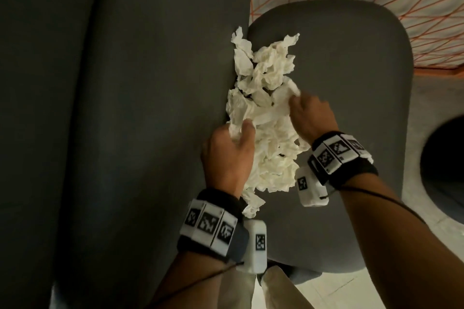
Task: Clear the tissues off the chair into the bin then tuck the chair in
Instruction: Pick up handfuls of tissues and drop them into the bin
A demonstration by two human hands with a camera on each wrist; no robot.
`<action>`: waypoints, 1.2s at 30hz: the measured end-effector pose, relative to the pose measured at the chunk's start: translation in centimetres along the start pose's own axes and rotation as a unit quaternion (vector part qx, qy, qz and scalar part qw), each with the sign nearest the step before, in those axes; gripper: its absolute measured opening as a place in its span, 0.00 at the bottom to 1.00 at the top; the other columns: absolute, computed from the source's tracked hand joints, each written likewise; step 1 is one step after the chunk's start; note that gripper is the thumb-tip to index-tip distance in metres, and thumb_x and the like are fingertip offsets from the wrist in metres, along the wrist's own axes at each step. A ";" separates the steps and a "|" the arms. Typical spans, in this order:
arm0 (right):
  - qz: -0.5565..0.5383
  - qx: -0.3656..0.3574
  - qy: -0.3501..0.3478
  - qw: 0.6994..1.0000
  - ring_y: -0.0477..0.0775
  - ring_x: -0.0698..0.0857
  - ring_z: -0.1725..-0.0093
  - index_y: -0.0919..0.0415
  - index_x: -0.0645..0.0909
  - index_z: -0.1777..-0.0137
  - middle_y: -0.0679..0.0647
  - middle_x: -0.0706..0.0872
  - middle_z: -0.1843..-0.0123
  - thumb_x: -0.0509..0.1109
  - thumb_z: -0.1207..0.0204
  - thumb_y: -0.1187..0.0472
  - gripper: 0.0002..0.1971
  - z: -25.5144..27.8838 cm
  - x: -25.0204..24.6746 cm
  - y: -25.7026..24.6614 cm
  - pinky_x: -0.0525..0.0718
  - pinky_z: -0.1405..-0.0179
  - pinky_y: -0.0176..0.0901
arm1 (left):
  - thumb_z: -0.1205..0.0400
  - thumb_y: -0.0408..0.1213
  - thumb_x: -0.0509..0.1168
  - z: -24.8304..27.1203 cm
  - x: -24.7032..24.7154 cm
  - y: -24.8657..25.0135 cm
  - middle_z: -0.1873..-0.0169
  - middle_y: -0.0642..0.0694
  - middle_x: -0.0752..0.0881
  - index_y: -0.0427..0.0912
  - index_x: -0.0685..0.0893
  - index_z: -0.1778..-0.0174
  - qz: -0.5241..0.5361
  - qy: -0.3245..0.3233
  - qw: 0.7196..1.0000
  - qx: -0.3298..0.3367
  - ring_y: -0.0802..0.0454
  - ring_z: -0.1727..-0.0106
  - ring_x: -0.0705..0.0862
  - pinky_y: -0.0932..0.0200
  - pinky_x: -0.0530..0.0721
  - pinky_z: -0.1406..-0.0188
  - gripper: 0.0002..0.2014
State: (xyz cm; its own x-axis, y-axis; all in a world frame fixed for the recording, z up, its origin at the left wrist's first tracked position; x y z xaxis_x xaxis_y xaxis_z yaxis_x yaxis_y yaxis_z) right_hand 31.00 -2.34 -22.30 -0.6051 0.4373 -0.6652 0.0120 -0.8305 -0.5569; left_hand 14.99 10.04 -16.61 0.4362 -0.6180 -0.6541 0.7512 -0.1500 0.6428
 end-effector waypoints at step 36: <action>-0.220 0.136 -0.034 0.965 0.61 0.86 0.47 0.56 0.85 0.54 0.56 0.89 0.54 0.66 0.27 0.40 0.19 2.5 2.8 6.2 0.85 0.46 0.54 | 0.16 0.45 0.64 -4.6 8.0 4.7 0.37 0.38 0.84 0.44 0.81 0.31 -0.249 -0.149 0.952 0.097 0.36 0.33 0.81 0.45 0.80 0.38 0.18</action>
State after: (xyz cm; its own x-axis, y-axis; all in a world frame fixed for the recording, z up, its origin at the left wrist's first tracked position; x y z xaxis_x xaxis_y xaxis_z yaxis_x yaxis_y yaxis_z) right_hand 27.36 -7.10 -26.32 -0.5549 0.7522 -0.3555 -0.4616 -0.6338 -0.6207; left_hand 24.30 7.97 -20.71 -0.1326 -0.6202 -0.7732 0.7101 -0.6037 0.3625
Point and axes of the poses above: each hand's wrist, its own z-axis away from the middle knuckle, its own x-axis out of the palm, y = z × x, the point moved 7 cm from there along -z, towards the middle knuckle
